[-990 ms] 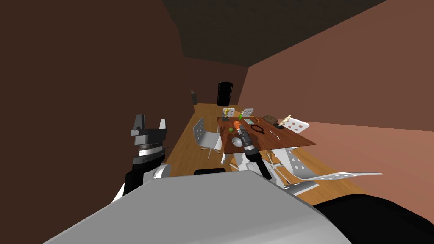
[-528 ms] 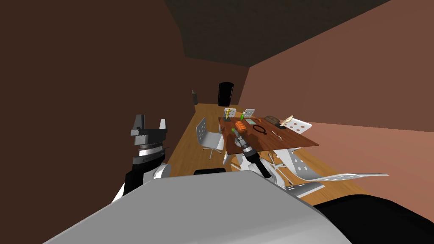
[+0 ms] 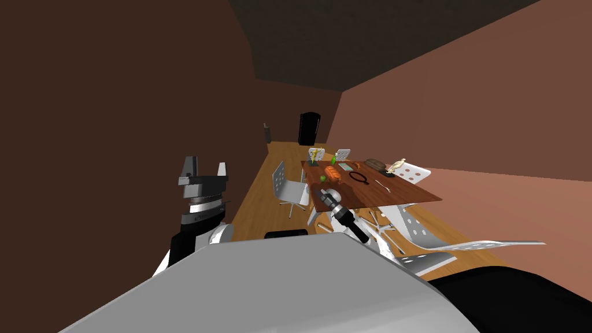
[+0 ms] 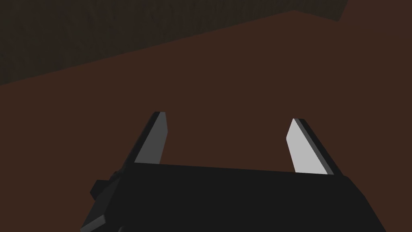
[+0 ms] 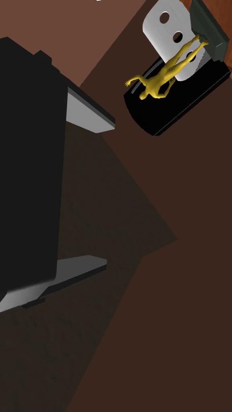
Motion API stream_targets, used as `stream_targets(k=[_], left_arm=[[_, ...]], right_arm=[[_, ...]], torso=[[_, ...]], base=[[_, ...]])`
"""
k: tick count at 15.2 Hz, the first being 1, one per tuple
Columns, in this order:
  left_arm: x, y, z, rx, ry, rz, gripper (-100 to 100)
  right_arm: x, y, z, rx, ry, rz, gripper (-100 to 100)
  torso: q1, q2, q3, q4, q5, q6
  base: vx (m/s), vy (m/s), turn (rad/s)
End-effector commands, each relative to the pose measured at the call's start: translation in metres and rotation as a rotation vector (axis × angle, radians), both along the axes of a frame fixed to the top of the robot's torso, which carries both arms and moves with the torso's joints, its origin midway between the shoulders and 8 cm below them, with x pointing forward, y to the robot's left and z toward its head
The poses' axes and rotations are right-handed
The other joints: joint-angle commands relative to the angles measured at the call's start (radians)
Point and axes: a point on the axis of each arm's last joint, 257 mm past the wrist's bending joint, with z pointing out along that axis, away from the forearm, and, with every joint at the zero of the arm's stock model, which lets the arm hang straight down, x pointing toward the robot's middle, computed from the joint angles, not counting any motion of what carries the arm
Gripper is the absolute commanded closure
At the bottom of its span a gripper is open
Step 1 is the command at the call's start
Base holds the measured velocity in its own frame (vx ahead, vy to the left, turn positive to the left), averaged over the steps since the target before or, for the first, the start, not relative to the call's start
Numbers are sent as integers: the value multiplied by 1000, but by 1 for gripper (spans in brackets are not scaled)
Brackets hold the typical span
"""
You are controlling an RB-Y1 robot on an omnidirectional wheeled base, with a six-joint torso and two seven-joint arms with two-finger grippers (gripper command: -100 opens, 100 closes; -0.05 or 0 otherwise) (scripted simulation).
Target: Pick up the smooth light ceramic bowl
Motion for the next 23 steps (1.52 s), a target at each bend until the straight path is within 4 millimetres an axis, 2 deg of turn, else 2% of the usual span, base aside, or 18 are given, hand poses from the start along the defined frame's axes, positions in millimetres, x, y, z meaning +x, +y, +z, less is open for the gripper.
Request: stream_targets(k=[1,2,3,4,6,7,8,9,11,12,13,14,15,17,18,20,21,23], left_arm=[[0,0,0,0,0,0,0],[0,0,0,0,0,0,0],[0,0,0,0,0,0,0],[0,0,0,0,0,0,0],[0,0,0,0,0,0,0],[0,0,0,0,0,0,0],[0,0,0,0,0,0,0],[0,0,0,0,0,0,0],[0,0,0,0,0,0,0],[0,0,0,0,0,0,0],[0,0,0,0,0,0,0],[0,0,0,0,0,0,0],[0,0,0,0,0,0,0],[0,0,0,0,0,0,0],[0,0,0,0,0,0,0],[0,0,0,0,0,0,0],[0,0,0,0,0,0,0],[0,0,0,0,0,0,0]], right_arm=[[-1,-7,-12,-54,18,6,-100],[-5,-14,-32,-154,37,26,-100],[-5,-18,-36,-164,45,25,-100],[-9,-24,-52,-259,55,49,-100],[-10,-31,-58,-276,70,46,-100],[-15,-42,-76,-380,83,72,-100],[-16,-47,-80,-389,93,68,-100],[-21,-56,-92,-490,97,101,-100],[-23,-65,-100,-501,115,92,-100],[-29,-82,-117,-610,131,120,-100],[-30,-84,-118,-612,135,118,-100],[-37,-104,-134,-718,155,144,-100],[-37,-104,-134,-720,153,145,-100],[-45,-125,-149,-826,171,173,-100],[-53,-147,-162,-921,190,200,-100],[-53,-147,-162,-927,187,202,-100],[-59,-163,-170,-1018,193,236,-100],[-67,-183,-179,-1106,207,266,-100]], torso=[[0,0,0,0,0,0],[-1,0,0,0,0,0],[-2,0,0,0,0,0],[-2,0,0,0,0,0],[-1,0,0,0,0,0],[-2,0,0,0,0,0],[-2,0,0,0,0,0],[-2,0,0,0,0,0],[-2,0,0,0,0,0],[-3,0,0,0,-1,0],[-3,0,0,0,-1,0],[-3,-1,0,0,-1,0],[-3,-1,-1,0,0,0],[-3,-1,-1,0,-1,0],[-3,-1,-1,0,-1,0],[-3,-1,-1,0,-1,0],[-4,-1,0,0,-1,0],[-5,-1,0,0,-1,0]], base=[[22,62,1],[31,56,17],[29,57,22],[25,75,30],[24,73,12],[22,59,15],[25,59,22],[32,71,32],[32,59,13],[33,49,22],[39,47,27],[53,56,36],[50,56,28],[43,53,28],[42,48,39],[37,34,17],[37,24,67],[38,23,14]])
